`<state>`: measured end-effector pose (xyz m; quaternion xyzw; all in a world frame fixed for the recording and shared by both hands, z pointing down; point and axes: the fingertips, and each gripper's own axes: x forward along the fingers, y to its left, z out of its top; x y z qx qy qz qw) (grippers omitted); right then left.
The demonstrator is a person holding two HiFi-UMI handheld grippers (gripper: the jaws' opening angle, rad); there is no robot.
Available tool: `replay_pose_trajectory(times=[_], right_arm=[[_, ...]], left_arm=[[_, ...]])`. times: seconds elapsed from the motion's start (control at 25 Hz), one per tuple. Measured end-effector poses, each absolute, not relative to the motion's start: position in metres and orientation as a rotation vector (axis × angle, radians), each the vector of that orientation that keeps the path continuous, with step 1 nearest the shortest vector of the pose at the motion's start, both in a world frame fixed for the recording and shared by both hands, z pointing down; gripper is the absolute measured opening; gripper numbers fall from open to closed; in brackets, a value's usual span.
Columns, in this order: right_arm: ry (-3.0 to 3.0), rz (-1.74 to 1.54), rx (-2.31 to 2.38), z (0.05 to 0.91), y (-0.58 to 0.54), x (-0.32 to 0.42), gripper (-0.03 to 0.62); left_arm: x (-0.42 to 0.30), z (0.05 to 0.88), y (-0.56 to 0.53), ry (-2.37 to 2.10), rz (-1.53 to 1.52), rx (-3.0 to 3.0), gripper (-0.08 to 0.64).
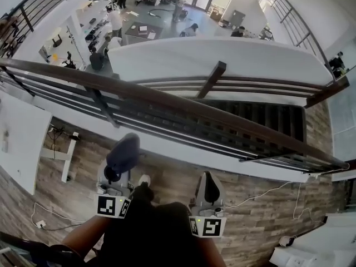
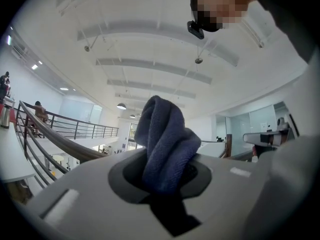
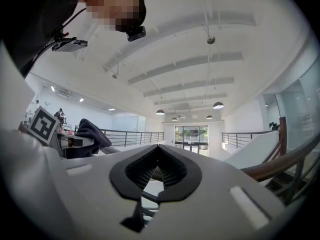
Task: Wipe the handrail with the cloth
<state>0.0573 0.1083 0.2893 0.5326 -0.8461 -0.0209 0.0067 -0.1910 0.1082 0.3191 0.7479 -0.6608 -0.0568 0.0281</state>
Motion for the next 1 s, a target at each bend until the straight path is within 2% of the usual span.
replay_pose_trajectory(times=[0.64, 1.0], right_arm=[[-2.789, -0.071, 1.426, 0.292, 0.075, 0.014, 0.002], [-2.769, -0.044, 1.453, 0.302, 0.064, -0.002, 0.002]], left_arm=[[-0.241, 0.305, 0.051, -2.222, -0.151, 2.23, 0.075], [-0.317, 0.337, -0.008, -2.295, -0.078, 2.142, 0.075]])
